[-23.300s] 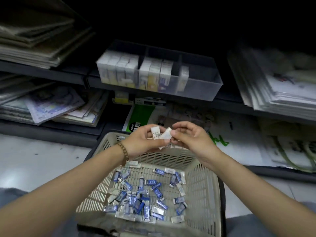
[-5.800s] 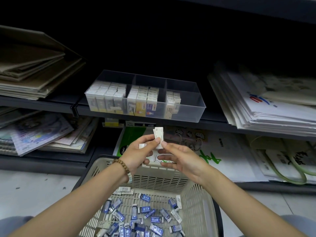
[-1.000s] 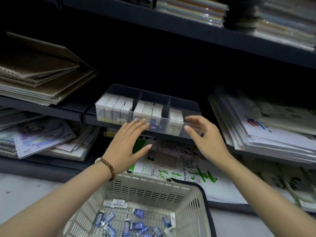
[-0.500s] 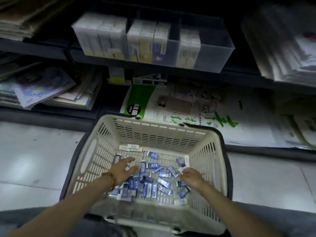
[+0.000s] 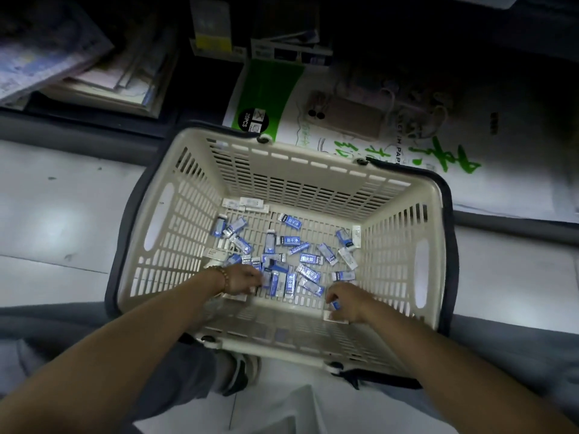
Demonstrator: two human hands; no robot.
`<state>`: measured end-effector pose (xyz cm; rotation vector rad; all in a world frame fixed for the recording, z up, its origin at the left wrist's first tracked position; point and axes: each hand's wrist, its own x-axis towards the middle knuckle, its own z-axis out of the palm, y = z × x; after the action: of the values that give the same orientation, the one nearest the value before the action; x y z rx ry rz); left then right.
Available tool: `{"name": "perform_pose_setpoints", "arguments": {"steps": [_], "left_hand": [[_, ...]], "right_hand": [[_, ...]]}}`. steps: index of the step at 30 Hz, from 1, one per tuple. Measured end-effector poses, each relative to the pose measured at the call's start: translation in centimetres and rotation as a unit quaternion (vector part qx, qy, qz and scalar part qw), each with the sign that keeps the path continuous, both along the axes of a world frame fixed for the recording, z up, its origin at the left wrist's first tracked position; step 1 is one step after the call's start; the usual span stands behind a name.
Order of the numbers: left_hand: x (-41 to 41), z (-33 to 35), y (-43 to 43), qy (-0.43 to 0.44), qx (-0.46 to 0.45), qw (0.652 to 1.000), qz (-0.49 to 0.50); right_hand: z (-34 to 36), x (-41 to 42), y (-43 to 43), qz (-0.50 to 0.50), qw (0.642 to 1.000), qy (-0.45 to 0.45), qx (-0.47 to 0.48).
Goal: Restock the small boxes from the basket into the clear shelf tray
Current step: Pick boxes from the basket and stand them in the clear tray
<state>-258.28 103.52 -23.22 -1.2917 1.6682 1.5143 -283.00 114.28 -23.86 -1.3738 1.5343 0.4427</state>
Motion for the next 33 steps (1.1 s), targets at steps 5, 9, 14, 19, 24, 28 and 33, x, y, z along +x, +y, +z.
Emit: {"name": "perform_pose_setpoints", "arguments": {"steps": [5,9,14,19,24,28,33], "left_hand": [[0.1,-1.3,0.2,-0.002,0.026,0.999,0.043],[0.0,-1.7,-0.1,0.015,0.011,0.995,0.095],[-0.2,-2.0,-0.2,0.029,-0.001,0.989,0.148],[0.3,-2.0,0.0,0.002,0.042,0.982,0.182],[0.2,-0.4,-0.4,0.023,0.060,0.981,0.183],[-1.1,1.7,0.0,0.126,0.121,0.964,0.202],[-0.3,1.2,-1.2,0.151,0.085,0.928,0.329]], "right_hand": [[-0.7,0.8,0.5,0.027,0.999,0.008,-0.033],[-0.9,1.6,-0.5,-0.136,0.989,-0.055,-0.036],[-0.7,1.3,-0.9,-0.060,0.997,0.006,0.044],[-0.2,0.8,0.0,-0.020,0.993,0.030,0.116],[1.3,1.7,-1.0,-0.198,0.972,-0.090,0.092],[3.2,5.1,-4.7,-0.434,0.855,-0.281,0.045],[2.6,7.0,-6.1,-0.526,0.786,-0.321,0.050]]}}
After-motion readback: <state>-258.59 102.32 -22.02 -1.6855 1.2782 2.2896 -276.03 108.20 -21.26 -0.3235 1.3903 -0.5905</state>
